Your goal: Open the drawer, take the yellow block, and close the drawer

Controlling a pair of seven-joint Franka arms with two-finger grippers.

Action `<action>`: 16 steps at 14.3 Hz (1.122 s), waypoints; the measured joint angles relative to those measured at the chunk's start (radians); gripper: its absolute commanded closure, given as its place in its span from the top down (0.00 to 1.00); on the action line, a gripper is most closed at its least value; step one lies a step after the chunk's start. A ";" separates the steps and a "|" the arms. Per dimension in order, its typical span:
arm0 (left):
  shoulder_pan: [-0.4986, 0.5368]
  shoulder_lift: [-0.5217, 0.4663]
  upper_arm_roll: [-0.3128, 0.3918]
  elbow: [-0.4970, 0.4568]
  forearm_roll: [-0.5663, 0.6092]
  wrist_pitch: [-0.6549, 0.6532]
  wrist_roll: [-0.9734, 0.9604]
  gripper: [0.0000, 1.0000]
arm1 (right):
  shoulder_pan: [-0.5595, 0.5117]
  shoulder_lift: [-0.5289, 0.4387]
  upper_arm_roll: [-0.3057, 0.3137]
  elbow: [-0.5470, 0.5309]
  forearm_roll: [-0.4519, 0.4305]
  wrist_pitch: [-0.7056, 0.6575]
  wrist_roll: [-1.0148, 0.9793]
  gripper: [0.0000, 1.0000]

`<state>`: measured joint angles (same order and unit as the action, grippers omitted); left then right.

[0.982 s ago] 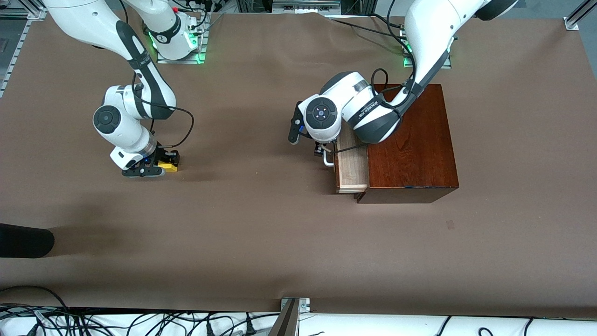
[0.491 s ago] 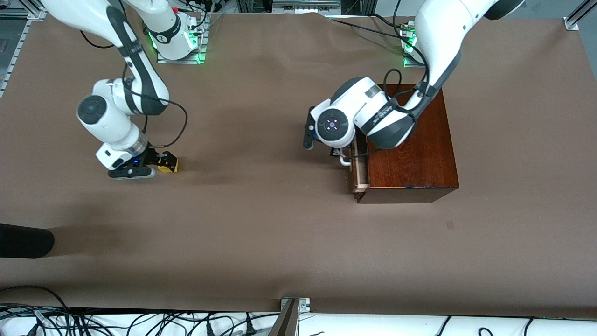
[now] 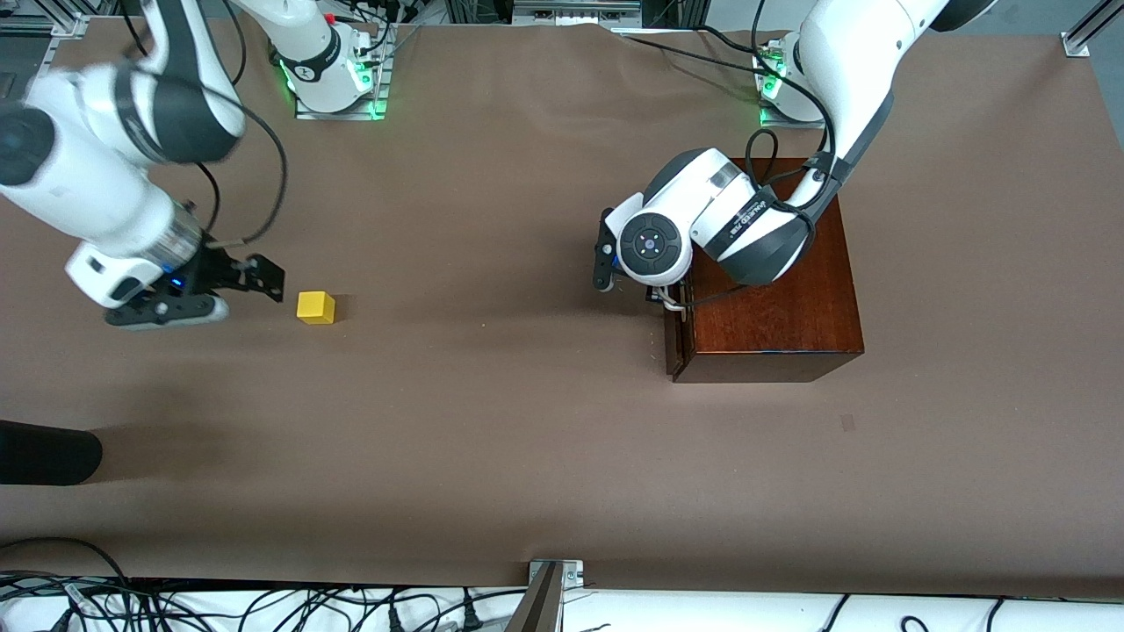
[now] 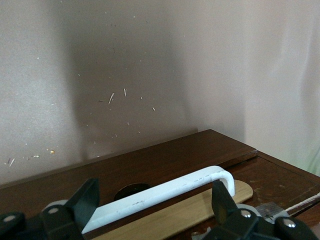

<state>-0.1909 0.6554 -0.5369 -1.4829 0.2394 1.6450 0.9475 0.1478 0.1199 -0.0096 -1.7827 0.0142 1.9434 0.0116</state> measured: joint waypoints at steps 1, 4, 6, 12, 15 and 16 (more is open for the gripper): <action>0.000 -0.005 0.000 0.005 0.000 0.001 -0.001 1.00 | -0.010 -0.013 0.016 0.043 -0.002 -0.064 0.000 1.00; 0.006 -0.049 0.000 0.057 0.000 -0.003 -0.026 1.00 | -0.018 -0.042 0.032 0.133 -0.021 -0.194 -0.009 1.00; 0.024 -0.106 0.001 0.102 0.000 -0.040 -0.061 1.00 | -0.024 -0.047 0.031 0.167 -0.024 -0.236 -0.013 1.00; 0.177 -0.232 0.014 0.244 0.000 -0.290 -0.077 1.00 | -0.036 -0.066 0.005 0.167 -0.026 -0.308 -0.024 1.00; 0.262 -0.257 0.070 0.275 -0.012 -0.327 -0.109 1.00 | -0.036 -0.124 0.006 0.096 -0.026 -0.276 -0.024 1.00; 0.258 -0.277 0.126 0.267 -0.041 -0.329 -0.154 1.00 | -0.036 -0.139 0.008 0.080 -0.026 -0.271 -0.024 1.00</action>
<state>0.0669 0.3789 -0.4106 -1.2158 0.1980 1.3165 0.7935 0.1117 -0.0192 -0.0017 -1.7022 -0.0122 1.6726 -0.0126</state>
